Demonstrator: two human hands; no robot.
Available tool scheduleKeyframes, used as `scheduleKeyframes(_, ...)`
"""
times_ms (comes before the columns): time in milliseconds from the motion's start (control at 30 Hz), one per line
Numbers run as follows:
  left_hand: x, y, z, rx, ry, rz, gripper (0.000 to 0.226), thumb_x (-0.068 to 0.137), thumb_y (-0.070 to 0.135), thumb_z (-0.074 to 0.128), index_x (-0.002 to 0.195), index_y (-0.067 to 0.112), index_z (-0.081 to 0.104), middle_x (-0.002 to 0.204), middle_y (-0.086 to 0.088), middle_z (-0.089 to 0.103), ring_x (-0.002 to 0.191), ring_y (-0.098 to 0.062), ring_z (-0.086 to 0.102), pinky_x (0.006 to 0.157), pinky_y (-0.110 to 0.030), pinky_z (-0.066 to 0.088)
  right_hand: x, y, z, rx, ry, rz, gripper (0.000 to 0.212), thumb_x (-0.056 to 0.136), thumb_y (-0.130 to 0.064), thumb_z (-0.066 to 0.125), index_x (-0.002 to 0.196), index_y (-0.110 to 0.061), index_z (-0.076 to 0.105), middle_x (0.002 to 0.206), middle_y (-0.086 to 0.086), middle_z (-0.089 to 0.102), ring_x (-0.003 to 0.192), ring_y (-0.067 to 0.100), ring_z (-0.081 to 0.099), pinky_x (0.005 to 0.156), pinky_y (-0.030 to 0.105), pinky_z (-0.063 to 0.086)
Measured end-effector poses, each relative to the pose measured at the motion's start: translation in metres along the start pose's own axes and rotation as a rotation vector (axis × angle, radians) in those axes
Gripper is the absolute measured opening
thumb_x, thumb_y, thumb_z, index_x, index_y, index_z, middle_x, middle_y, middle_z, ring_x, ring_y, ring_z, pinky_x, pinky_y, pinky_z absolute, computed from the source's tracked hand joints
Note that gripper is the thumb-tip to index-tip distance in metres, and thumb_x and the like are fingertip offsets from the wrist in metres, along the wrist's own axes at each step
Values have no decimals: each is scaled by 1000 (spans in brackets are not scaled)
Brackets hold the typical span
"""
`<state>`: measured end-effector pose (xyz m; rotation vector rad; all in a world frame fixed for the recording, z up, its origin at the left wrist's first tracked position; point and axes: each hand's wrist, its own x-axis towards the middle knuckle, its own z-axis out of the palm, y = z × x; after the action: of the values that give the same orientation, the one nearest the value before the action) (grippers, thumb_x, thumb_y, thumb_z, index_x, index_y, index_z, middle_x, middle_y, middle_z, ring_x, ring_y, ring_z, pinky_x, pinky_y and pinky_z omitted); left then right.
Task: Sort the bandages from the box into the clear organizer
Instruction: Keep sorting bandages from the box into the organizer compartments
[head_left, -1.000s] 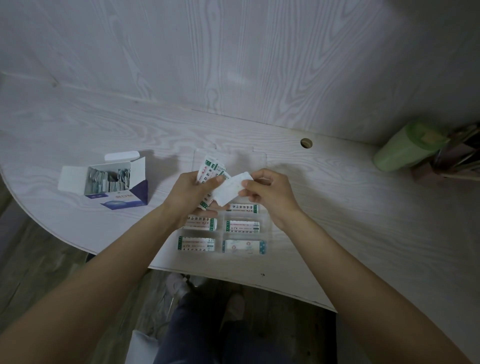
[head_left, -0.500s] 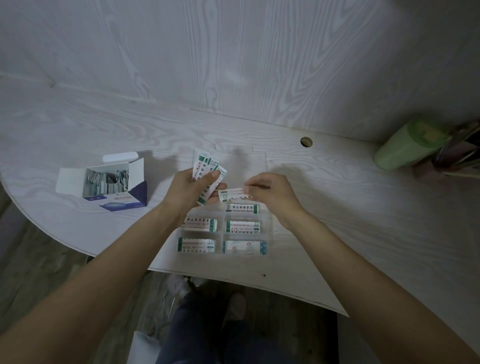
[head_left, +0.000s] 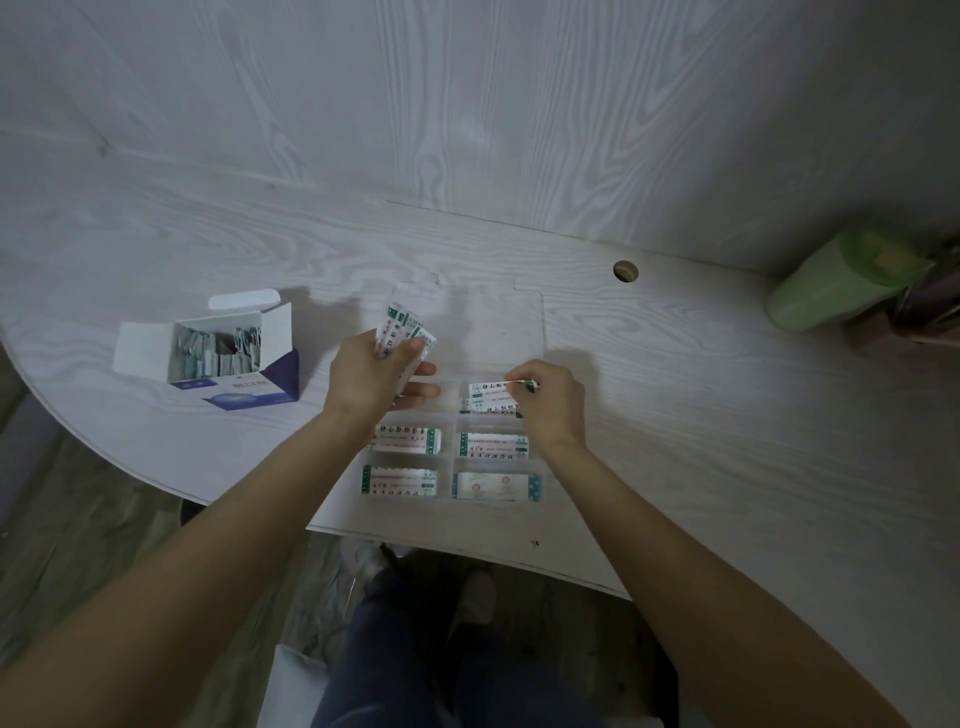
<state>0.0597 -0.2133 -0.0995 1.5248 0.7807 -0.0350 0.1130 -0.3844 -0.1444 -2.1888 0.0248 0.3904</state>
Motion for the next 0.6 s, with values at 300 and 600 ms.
scheduleKeyframes(300,-5,0,7,-6,-72,-7,13,94,18,57,104,10,61,79,-11,71,56,-20,69,50,-24,55,-1,-6,9,-471,-118,-123,18,89,-6,57,89,-16,72,89,-3,70,80,15,64,65,28,50)
scheduleKeyframes(600,-8,10,14,-58,-123,16,5,94,18,57,93,16,62,76,-9,71,56,-19,69,56,-27,58,0,-19,10,-1067,-212,-417,19,88,3,53,88,-14,63,97,3,65,92,20,58,62,27,34)
